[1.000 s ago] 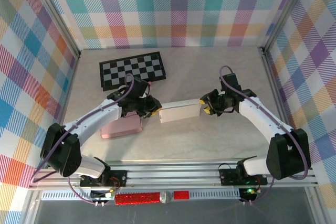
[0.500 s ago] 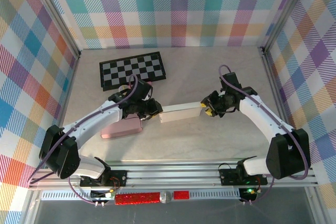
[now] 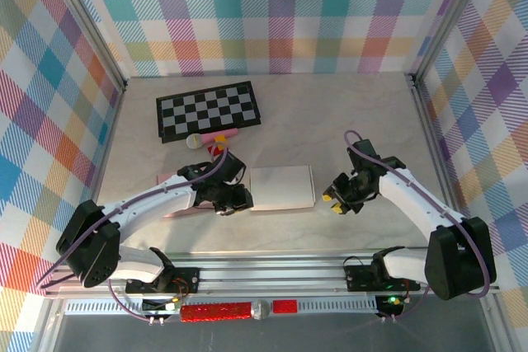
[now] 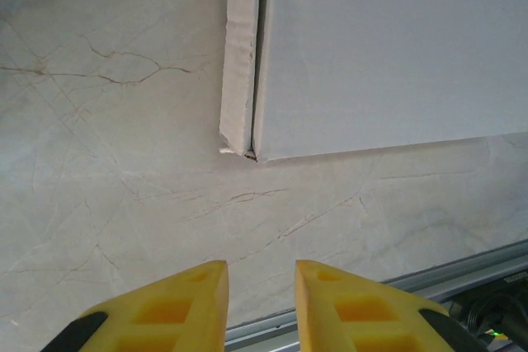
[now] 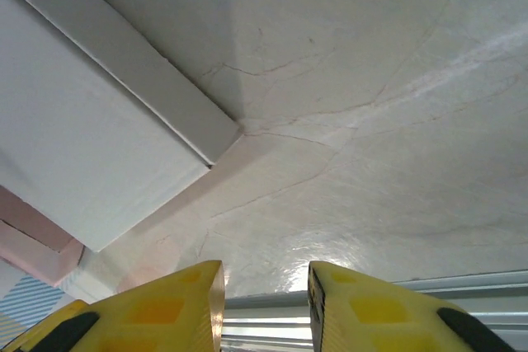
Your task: Fold the paper box
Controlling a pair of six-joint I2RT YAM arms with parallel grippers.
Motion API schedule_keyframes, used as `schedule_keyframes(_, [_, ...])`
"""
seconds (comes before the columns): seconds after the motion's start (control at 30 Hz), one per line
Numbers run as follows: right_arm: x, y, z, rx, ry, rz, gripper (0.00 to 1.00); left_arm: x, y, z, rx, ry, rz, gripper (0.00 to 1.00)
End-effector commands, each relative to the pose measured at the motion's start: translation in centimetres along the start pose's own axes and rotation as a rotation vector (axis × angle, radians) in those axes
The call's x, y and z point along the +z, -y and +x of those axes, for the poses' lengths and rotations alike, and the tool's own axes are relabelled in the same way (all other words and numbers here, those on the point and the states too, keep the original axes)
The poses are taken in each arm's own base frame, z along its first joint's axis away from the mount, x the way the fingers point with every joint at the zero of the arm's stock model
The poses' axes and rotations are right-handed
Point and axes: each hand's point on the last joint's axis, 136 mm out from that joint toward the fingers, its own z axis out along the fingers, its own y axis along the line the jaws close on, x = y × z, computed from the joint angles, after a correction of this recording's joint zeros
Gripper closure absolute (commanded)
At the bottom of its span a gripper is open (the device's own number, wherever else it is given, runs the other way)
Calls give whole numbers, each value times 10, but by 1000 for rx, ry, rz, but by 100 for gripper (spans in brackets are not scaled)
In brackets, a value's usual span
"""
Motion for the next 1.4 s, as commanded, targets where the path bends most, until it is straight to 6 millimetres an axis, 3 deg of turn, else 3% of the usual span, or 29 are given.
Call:
schedule_keyframes(0.0, [-13, -24, -9, -57, 45, -54, 66, -12, 16, -12, 11, 47, 20, 71])
schedule_keyframes(0.17, [-32, -52, -22, -152, 119, -98, 59, -43, 37, -41, 27, 167, 53, 66])
schedule_keyframes(0.3, [-61, -64, -37, -238, 259, -91, 44, -86, 46, -74, 62, 322, 90, 55])
schedule_keyframes(0.33, [-70, -66, -42, -261, 309, -86, 19, -98, 43, -83, 66, 369, 83, 33])
schedule_keyframes(0.37, [-77, -66, -45, -280, 348, -81, 1, -109, 39, -90, 65, 414, 74, 0])
schedule_keyframes(0.57, [-133, -62, -64, -410, 644, -46, 1, -159, 2, -129, 59, 643, -32, 0])
schedule_keyframes(0.7, [-166, -31, -92, -335, 890, 110, 1, -182, -62, -147, -93, 813, -323, 0])
schedule_keyframes(0.77, [-172, -26, -106, -407, 999, 166, 1, -190, -92, -151, -146, 874, -457, 0])
schedule_keyframes(0.93, [-157, -25, -133, -659, 1225, 231, 1, -203, -140, -156, -138, 969, -687, 0])
schedule_keyframes(1.03, [-133, -14, -149, -698, 1198, 305, 1, -203, -168, -161, -130, 998, -788, 0])
schedule_keyframes(1.17, [-99, -10, -168, -735, 1136, 326, 1, -178, -195, -175, -128, 946, -664, 0])
schedule_keyframes(1.37, [-69, -15, -199, -705, 1112, 247, 1, -155, -213, -194, -74, 1032, -558, 0])
